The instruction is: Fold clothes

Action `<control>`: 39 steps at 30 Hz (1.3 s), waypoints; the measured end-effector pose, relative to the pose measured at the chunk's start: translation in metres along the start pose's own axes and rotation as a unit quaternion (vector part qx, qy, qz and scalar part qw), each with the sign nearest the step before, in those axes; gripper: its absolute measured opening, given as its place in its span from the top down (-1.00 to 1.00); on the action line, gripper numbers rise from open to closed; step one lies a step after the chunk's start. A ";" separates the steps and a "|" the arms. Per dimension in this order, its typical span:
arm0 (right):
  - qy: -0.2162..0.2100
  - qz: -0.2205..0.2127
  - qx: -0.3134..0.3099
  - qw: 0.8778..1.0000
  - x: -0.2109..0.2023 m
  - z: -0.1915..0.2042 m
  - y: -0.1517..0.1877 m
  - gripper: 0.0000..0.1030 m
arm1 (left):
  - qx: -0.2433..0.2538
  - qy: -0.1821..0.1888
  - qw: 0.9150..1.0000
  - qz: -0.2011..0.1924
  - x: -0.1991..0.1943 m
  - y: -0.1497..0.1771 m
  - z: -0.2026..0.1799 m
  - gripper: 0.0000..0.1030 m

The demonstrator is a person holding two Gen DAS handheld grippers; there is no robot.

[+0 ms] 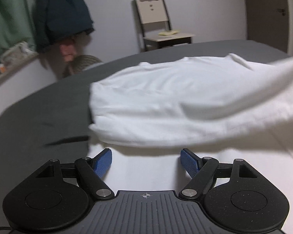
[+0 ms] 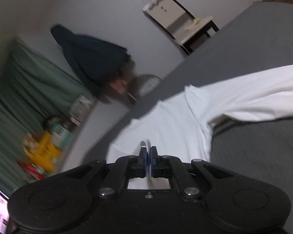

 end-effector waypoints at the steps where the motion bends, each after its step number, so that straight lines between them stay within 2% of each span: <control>1: -0.010 -0.008 0.005 1.000 -0.003 -0.001 -0.002 0.92 | 0.001 0.002 1.000 -0.005 0.004 -0.001 0.000 -0.51; 2: -0.019 -0.013 0.012 1.000 -0.005 -0.002 -0.003 0.92 | 0.000 -0.001 1.000 -0.009 0.008 -0.003 0.000 -0.51; 5: -0.059 -0.017 0.032 0.998 -0.010 -0.004 -0.008 0.92 | -0.013 -0.020 1.000 -0.020 0.021 -0.009 0.004 -0.79; 7: -0.084 -0.018 0.031 0.996 -0.010 0.000 -0.009 0.92 | -0.034 -0.032 0.999 -0.023 0.031 -0.014 0.009 -0.79; 9: -0.089 -0.021 0.027 0.995 -0.011 0.003 -0.010 0.92 | -0.065 -0.040 0.997 -0.024 0.036 -0.016 0.016 -0.80; 12: -0.096 -0.018 0.038 0.994 -0.009 0.005 -0.011 0.92 | -0.115 -0.078 0.990 -0.029 0.037 -0.015 0.031 -0.79; 15: -0.077 0.017 0.054 0.995 -0.004 0.003 -0.005 0.92 | -0.200 -0.098 0.975 -0.026 0.034 -0.006 0.061 -0.79; 16: -0.043 0.035 0.053 0.997 -0.001 0.000 0.000 0.92 | -0.230 -0.103 0.968 -0.016 0.035 -0.001 0.073 -0.79; 18: 0.017 0.065 0.042 0.997 0.008 -0.009 0.014 0.92 | -0.277 -0.089 0.957 -0.009 0.035 0.008 0.092 -0.79; 20: 0.073 0.097 0.033 0.992 0.017 -0.021 0.030 0.92 | -0.280 -0.094 0.955 -0.012 0.030 0.010 0.098 -0.79; 23: 0.092 0.134 0.059 0.985 0.021 -0.034 0.047 0.92 | -0.289 -0.109 0.951 -0.013 0.021 0.013 0.101 -0.79; 25: 0.088 0.127 0.051 0.987 0.017 -0.028 0.047 0.92 | -0.304 -0.128 0.944 -0.017 0.014 0.014 0.104 -0.79; 27: 0.087 0.116 0.038 0.989 0.014 -0.021 0.046 0.92 | -0.327 -0.131 0.935 -0.024 0.004 0.012 0.111 -0.79; 30: 0.084 0.116 0.037 0.989 0.014 -0.022 0.046 0.92 | -0.362 -0.092 0.927 -0.030 -0.014 0.005 0.119 -0.79; 32: 0.088 0.124 0.034 0.988 0.015 -0.019 0.043 0.92 | -0.377 -0.037 0.925 -0.034 -0.025 -0.002 0.118 -0.79; 33: 0.103 0.129 0.028 0.986 0.018 -0.023 0.045 0.92 | -0.378 -0.007 0.925 -0.032 -0.029 -0.006 0.113 -0.79; 35: 0.134 0.142 0.021 0.981 0.025 -0.031 0.048 0.92 | -0.359 0.038 0.932 -0.013 -0.034 -0.015 0.094 -0.79; 39: 0.181 0.160 0.026 0.970 0.037 -0.043 0.049 0.89 | -0.284 0.069 0.956 0.037 -0.052 -0.019 0.042 -0.80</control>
Point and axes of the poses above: each gripper's, at about its wrist camera, not at the fingertips, and x roughly the way its jaws point, z to its left, y to its underside, the point moved 3 cm from there along x, roughly the way its jaws point, and after that the axes turned 5 degrees about z, right-handed, at the moved point
